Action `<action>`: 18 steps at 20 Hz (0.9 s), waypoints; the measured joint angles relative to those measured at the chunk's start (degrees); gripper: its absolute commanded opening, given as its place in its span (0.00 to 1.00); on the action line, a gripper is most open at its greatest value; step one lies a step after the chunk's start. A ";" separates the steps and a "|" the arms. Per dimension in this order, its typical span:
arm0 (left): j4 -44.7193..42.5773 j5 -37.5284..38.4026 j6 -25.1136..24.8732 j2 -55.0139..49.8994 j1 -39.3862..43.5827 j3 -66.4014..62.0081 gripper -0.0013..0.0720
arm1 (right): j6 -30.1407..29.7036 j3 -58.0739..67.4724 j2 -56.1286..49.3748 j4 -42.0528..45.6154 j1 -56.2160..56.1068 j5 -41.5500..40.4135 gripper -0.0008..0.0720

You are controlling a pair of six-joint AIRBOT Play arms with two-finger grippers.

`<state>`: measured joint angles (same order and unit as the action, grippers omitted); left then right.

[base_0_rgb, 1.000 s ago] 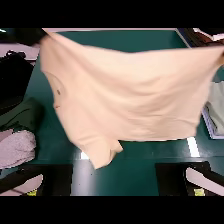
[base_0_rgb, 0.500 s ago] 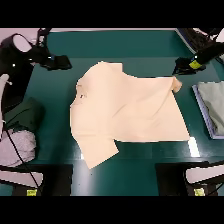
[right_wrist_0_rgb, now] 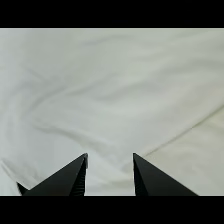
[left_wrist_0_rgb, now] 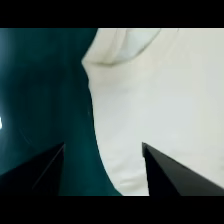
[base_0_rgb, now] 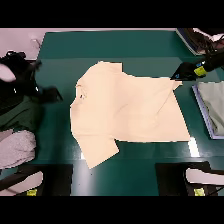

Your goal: Fold the shirts.

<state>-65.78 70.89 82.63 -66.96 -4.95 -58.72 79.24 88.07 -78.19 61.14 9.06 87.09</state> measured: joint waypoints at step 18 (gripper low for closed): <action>14.95 -18.97 3.21 9.81 14.71 28.55 0.05 | -1.68 -16.65 12.26 2.49 8.96 -1.79 0.52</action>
<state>-50.83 51.92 85.84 -57.14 9.76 -30.17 77.56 71.42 -65.93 63.64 18.02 85.30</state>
